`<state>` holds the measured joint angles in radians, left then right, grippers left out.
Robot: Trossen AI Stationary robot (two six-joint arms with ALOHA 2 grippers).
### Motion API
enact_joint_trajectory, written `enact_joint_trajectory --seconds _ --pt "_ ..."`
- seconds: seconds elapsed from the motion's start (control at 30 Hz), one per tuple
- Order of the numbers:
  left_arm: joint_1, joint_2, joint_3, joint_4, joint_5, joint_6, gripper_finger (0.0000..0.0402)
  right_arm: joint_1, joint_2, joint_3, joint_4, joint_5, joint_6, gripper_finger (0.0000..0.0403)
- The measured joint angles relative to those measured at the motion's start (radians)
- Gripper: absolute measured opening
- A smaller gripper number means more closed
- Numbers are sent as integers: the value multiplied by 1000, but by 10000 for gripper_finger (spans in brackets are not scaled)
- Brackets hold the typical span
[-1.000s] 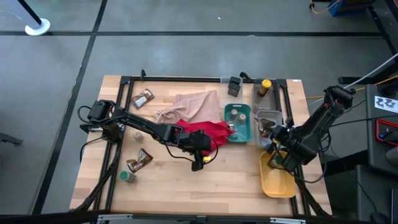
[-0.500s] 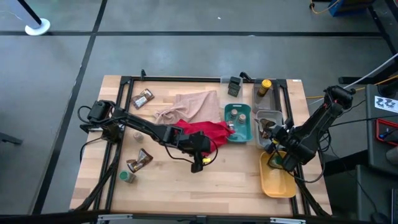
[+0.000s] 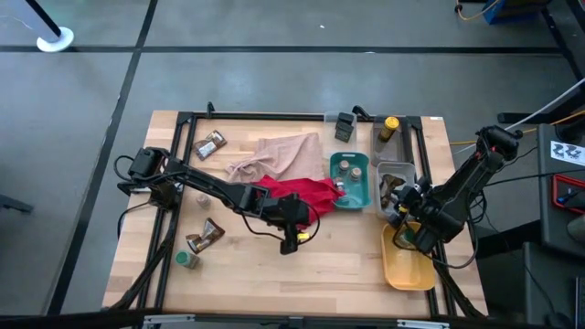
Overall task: Sort spices by type
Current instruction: Put the bottom orange pouch seasoning into the light blue bin
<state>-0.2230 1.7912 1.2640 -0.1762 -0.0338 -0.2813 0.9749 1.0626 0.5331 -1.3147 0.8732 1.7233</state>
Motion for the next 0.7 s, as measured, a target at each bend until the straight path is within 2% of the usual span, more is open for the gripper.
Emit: enact_joint_trajectory --seconds 0.17,0.37,0.7 --pt "0 0 0 -2 0 0 164 0 0 11 6 6 -5 115" --pt "3 -13 0 -12 0 -2 164 0 -13 29 16 -2 -84 119" --pt "3 -139 -1 -181 -12 -59 164 0 -35 29 20 -3 -90 120"
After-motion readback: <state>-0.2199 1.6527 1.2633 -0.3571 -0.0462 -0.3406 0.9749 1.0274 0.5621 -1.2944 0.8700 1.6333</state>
